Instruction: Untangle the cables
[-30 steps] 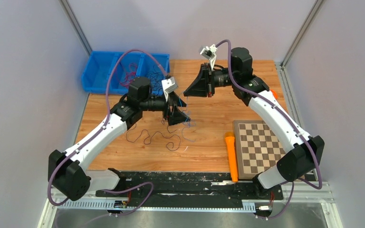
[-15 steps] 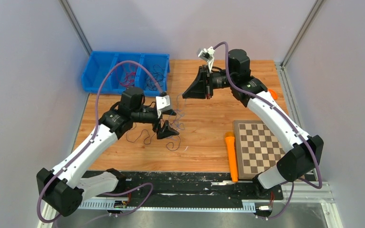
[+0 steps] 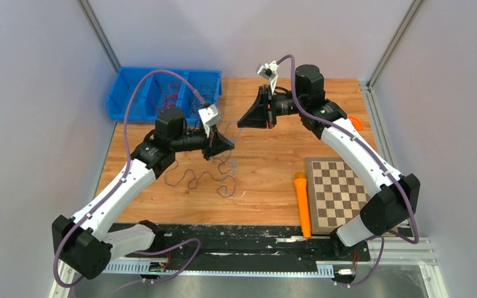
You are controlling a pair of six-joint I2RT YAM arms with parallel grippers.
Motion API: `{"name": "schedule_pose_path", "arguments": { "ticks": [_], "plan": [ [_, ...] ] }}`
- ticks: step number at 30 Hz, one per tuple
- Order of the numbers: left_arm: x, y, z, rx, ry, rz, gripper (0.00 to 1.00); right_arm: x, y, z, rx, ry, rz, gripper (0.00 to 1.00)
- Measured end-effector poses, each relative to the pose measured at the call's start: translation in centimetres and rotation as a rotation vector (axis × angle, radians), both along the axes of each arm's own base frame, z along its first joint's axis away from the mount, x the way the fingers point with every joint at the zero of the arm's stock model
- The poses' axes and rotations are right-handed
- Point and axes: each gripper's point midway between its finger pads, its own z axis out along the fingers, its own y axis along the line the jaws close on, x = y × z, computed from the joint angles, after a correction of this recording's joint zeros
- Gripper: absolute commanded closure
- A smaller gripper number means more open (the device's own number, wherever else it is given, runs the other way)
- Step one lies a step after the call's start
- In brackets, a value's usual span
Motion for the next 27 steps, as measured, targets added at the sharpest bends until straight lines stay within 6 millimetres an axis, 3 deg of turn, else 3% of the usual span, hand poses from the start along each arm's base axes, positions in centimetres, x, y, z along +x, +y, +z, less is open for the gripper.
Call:
{"name": "schedule_pose_path", "arguments": {
  "ticks": [3,4,7,9,13,15,16,17,22,25,27],
  "plan": [
    [1.4,1.6,0.4,-0.034,0.063,0.085,1.0,1.6,-0.8,-0.5,-0.008,0.009,-0.057,0.93],
    [2.0,2.2,0.5,-0.043,0.078,0.114,1.0,2.0,-1.1,-0.8,-0.012,0.017,-0.075,0.81],
    [4.3,5.5,1.0,-0.08,0.126,0.244,1.0,3.4,-1.9,-2.2,-0.032,0.063,-0.125,0.27],
    [5.6,7.6,1.2,-0.099,0.142,0.321,1.0,4.2,-2.3,-3.3,-0.048,0.095,-0.154,0.11],
    [8.8,13.0,3.2,-0.115,0.129,0.498,1.0,5.9,-3.5,-5.0,-0.07,0.156,-0.207,0.03],
    [11.2,16.3,5.4,-0.104,0.069,0.603,1.0,6.6,-4.2,-5.5,-0.075,0.173,-0.23,0.0],
    [12.5,18.1,8.0,-0.096,-0.007,0.657,1.0,7.0,-4.6,-5.7,-0.076,0.178,-0.243,0.0],
    [13.8,19.8,8.2,-0.086,-0.019,0.706,1.0,7.3,-5.1,-6.0,-0.077,0.184,-0.257,0.0],
    [20.7,29.1,12.8,-0.002,-0.184,0.932,1.0,8.3,-6.7,-7.2,-0.087,0.215,-0.301,0.0],
    [25.4,34.6,12.5,0.034,-0.207,1.029,1.0,8.2,-7.1,-7.9,-0.097,0.236,-0.308,0.0],
    [28.2,37.3,10.6,0.048,-0.183,1.063,1.0,8.3,-7.2,-8.2,-0.102,0.241,-0.311,0.0]
  ]
}}
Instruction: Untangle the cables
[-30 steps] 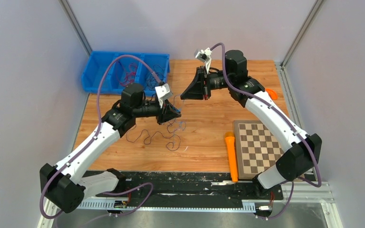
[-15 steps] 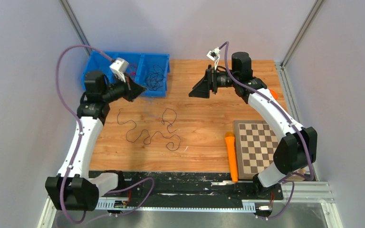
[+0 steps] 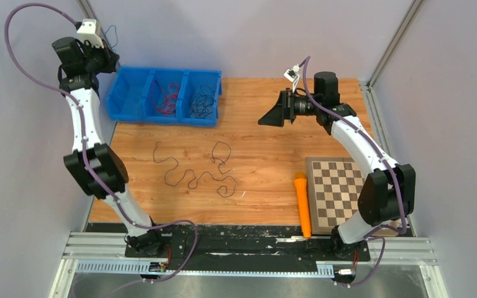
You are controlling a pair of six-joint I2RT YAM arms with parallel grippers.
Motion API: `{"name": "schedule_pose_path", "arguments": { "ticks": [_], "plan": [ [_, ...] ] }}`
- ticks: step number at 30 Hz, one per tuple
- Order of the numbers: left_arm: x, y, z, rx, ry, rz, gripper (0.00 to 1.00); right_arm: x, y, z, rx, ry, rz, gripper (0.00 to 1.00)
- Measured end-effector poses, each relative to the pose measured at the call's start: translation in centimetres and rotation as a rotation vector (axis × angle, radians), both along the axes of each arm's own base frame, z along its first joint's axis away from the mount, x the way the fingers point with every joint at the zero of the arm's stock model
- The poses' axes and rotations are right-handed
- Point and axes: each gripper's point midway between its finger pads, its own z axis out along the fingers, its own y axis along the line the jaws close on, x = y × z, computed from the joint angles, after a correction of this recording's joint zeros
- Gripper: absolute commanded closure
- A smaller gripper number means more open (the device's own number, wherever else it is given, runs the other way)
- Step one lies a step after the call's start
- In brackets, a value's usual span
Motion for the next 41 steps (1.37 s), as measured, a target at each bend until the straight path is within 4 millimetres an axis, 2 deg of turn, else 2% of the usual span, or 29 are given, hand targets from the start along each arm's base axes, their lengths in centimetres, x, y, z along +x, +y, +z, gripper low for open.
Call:
{"name": "schedule_pose_path", "arguments": {
  "ticks": [3,4,5,6,7,9,12,15,17,20,24,27,30,32,34,37,41],
  "plan": [
    [4.5,3.5,-3.9,-0.019,0.047,0.032,0.98,0.2,-0.3,-0.3,-0.007,0.002,-0.003,0.0],
    [5.9,4.4,-5.4,-0.031,0.063,0.039,0.91,0.2,-0.4,-0.5,-0.01,0.009,-0.005,0.0],
    [6.9,5.1,-6.7,-0.042,0.077,0.043,0.64,0.3,-0.5,-0.7,-0.013,0.012,-0.006,0.0],
    [7.9,5.8,-8.3,-0.063,0.097,0.047,0.48,0.5,-0.6,-1.0,-0.016,0.015,-0.009,0.0],
    [8.6,6.2,-9.6,-0.068,0.113,0.05,0.26,0.6,-0.7,-1.3,-0.02,0.022,-0.011,0.0],
    [9.5,6.8,-12.1,-0.08,0.152,0.053,0.07,0.9,-1.1,-2.1,-0.029,0.042,-0.018,0.0],
    [9.3,6.9,-14.9,-0.091,0.235,0.053,0.0,1.3,-2.0,-3.2,-0.047,0.071,-0.034,0.0],
    [7.9,6.5,-15.9,-0.088,0.31,0.045,0.0,1.6,-3.2,-3.9,-0.068,0.088,-0.057,0.0],
    [5.7,6.0,-16.1,-0.085,0.379,0.053,0.0,1.9,-4.2,-4.4,-0.091,0.089,-0.086,0.0],
    [1.8,4.6,-15.0,-0.092,0.459,0.053,0.0,2.4,-6.4,-5.5,-0.149,0.083,-0.148,0.0],
    [-4.6,1.3,-11.5,-0.062,0.534,0.035,0.0,1.8,-10.3,-6.6,-0.265,0.057,-0.257,0.0],
    [-9.0,-1.9,-10.3,-0.003,0.572,0.031,0.0,1.0,-12.7,-6.9,-0.364,0.014,-0.333,0.0],
    [-14.0,-6.9,-11.8,0.044,0.627,-0.038,0.0,-0.4,-14.4,-7.7,-0.456,-0.019,-0.383,0.0],
    [-17.6,-10.7,-14.1,0.069,0.676,-0.111,0.0,-1.5,-15.2,-8.8,-0.511,-0.021,-0.407,0.0],
    [-20.4,-12.9,-15.9,0.083,0.716,-0.156,0.0,-2.5,-15.9,-10.0,-0.551,-0.004,-0.42,0.0],
    [-22.8,-13.7,-17.4,0.076,0.748,-0.148,0.0,-3.6,-16.5,-12.0,-0.596,0.041,-0.43,0.0],
    [-24.0,-13.5,-17.9,0.051,0.747,-0.097,0.0,-4.6,-16.9,-12.9,-0.618,0.062,-0.438,0.0]
  ]
}}
